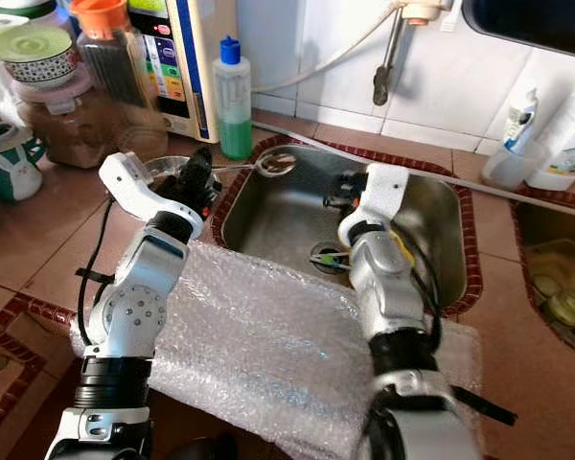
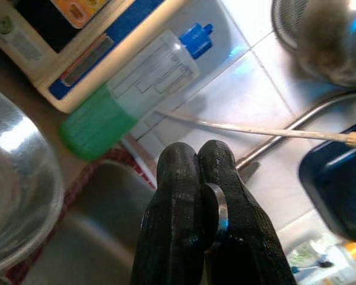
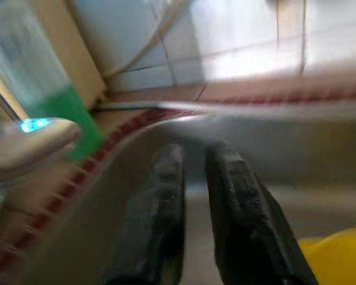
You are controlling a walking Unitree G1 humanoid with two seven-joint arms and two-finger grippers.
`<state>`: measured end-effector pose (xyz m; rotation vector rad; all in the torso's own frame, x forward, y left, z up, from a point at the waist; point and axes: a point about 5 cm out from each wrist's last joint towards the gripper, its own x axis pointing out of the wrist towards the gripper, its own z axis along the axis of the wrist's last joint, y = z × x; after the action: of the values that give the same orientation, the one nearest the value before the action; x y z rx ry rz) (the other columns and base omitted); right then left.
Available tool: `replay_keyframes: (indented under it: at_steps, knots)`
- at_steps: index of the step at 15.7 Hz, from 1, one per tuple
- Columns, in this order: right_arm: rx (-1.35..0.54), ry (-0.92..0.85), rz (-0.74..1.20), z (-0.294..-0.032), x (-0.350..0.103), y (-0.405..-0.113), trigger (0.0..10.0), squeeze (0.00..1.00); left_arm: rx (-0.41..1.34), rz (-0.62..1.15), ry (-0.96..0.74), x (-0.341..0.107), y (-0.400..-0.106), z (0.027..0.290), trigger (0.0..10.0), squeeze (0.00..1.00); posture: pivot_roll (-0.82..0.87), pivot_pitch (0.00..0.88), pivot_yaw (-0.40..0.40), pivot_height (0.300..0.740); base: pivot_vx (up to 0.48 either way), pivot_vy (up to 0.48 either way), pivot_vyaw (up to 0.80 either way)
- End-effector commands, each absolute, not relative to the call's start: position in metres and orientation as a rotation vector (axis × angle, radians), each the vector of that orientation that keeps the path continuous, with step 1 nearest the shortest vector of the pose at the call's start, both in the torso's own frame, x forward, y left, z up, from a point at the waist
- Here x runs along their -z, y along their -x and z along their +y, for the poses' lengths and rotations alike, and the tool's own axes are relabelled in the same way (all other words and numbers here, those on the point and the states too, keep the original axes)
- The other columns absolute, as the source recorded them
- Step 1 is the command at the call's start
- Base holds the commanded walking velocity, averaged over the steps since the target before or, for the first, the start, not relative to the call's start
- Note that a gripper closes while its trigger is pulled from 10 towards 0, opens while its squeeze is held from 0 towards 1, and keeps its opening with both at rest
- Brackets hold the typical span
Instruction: Kitchen organization
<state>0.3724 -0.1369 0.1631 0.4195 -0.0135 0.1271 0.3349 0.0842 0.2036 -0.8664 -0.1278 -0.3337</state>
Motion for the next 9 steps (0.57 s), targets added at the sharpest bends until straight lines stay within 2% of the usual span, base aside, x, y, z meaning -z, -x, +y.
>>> replay_keyframes:
  at_steps: [1, 2, 3, 4, 7, 9]
  knots:
    - [-0.142, -0.562, -0.004, -0.137, -0.170, -0.377, 10.0, 1.00, 0.485, -0.199, 0.911, -0.238, -0.333, 0.055, 4.5, 0.00, 0.01, 0.099, -0.012, 0.740, 0.000, 0.000, 0.00]
    - [-0.179, -0.648, -0.006, -0.131, -0.175, -0.380, 10.0, 1.00, 0.505, -0.196, 0.919, -0.239, -0.332, 0.051, 4.5, 0.00, 0.01, 0.104, -0.011, 0.740, 0.000, 0.000, 0.00]
    - [-0.184, -0.660, -0.006, -0.130, -0.175, -0.380, 10.0, 1.00, 0.507, -0.195, 0.922, -0.239, -0.332, 0.050, 4.5, 0.00, 0.01, 0.104, -0.011, 0.740, 0.000, 0.000, 0.00]
    - [-0.186, -0.767, 0.029, -0.124, -0.174, -0.382, 10.0, 1.00, 0.546, -0.175, 0.976, -0.237, -0.331, 0.046, 4.2, 0.00, 0.01, 0.107, -0.012, 0.740, 0.000, 0.000, 0.00]
    - [-0.220, -0.921, 0.089, -0.111, -0.171, -0.383, 10.0, 1.00, 0.615, -0.175, 1.026, -0.241, -0.325, 0.039, 3.6, 0.00, 0.01, 0.117, -0.021, 0.740, 0.000, 0.000, 0.00]
    - [-0.232, -0.957, 0.096, -0.106, -0.171, -0.383, 10.0, 1.00, 0.645, -0.172, 1.044, -0.243, -0.321, 0.035, 3.4, 0.00, 0.02, 0.120, -0.026, 0.740, 0.000, 0.000, 0.00]
